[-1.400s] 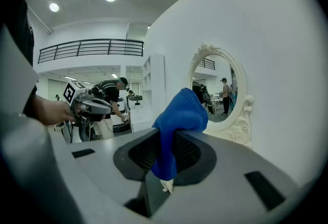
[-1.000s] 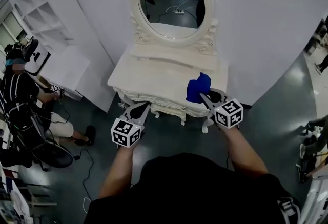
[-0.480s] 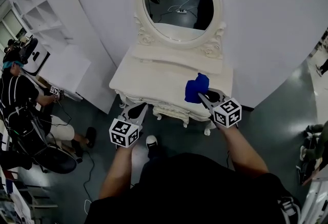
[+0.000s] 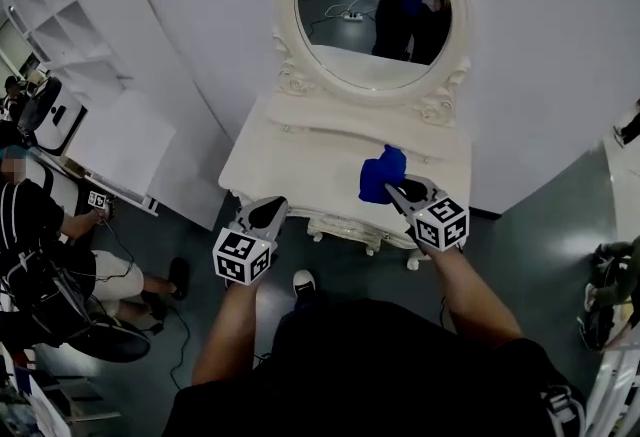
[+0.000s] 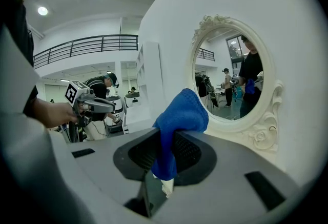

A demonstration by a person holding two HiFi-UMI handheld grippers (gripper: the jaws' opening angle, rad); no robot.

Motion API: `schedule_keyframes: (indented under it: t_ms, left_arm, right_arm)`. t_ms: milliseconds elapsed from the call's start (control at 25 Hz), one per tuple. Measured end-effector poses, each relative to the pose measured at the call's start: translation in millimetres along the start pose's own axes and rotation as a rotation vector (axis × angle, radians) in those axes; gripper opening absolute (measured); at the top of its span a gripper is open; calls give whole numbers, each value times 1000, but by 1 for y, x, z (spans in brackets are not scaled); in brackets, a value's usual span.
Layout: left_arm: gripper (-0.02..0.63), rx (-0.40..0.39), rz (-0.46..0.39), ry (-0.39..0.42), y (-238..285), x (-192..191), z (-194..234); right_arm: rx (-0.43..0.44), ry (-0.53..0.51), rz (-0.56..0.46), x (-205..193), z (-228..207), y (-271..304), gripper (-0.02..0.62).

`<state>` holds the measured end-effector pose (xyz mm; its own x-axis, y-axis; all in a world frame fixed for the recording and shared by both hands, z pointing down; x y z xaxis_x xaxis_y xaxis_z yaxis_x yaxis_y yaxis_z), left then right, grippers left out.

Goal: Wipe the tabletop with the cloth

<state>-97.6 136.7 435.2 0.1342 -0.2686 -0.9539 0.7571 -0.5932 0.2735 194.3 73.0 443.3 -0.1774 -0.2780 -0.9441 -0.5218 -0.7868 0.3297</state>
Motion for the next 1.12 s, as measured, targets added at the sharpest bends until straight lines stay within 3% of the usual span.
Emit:
schedule_keyframes:
  t_ms: [520,1120]
  left_arm:
    - [14,-48,15,1,-6,8,136]
    - [14,-133,27,0,-11,2,241]
  right_arm:
    - [-49,15,45,33,28,111,55]
    - [-96,17,80,55,65,208,55]
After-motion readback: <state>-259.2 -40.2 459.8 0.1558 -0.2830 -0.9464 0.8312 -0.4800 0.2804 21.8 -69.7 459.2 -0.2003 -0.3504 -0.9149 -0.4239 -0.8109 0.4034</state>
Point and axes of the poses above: the fingertips, and each gripper's own axes: y forward along the fingers, z to its left, x out of its top, the point moved 6 cm from there along -y, backward along the fingers, and after that the axes turned 15 degrees about -x, right-handed, at the moved point
